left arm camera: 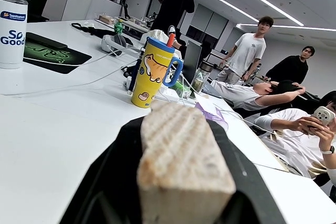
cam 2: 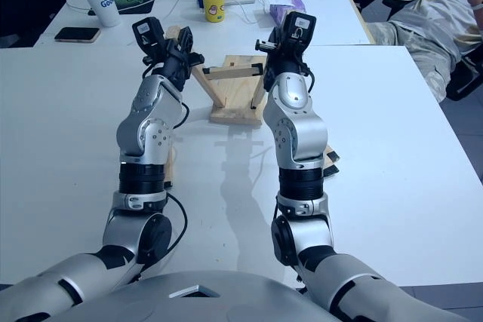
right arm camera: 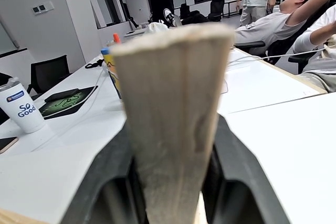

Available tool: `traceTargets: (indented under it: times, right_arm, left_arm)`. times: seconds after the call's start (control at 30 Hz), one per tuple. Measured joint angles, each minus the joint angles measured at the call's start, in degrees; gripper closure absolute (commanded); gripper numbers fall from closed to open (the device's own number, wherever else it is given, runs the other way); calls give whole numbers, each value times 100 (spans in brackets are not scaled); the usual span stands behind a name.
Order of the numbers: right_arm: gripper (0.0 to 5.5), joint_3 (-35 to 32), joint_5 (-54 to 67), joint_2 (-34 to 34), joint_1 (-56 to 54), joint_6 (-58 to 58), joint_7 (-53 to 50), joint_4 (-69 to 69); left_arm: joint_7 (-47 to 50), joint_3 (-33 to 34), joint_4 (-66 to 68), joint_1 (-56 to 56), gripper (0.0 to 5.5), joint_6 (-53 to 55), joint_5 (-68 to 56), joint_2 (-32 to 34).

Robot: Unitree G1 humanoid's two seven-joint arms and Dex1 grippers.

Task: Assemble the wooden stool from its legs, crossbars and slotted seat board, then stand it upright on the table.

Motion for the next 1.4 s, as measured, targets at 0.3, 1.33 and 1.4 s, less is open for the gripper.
traceTargets:
  times: [0.3, 1.33, 1.4]
  right_arm:
    - [447, 55, -116, -5, -71, -1, 92, 40]
    - [447, 299, -489, -289, -240, -519, 783, 882]
    - [445, 477, -545, -404, -235, -602, 938, 886]
  left_arm:
    - [7, 103, 49, 7, 440, -42, -119, -5]
    - [333, -382, -180, -1, 439, 311, 332, -2]
    - [335, -376, -182, -1, 439, 311, 364, 0]
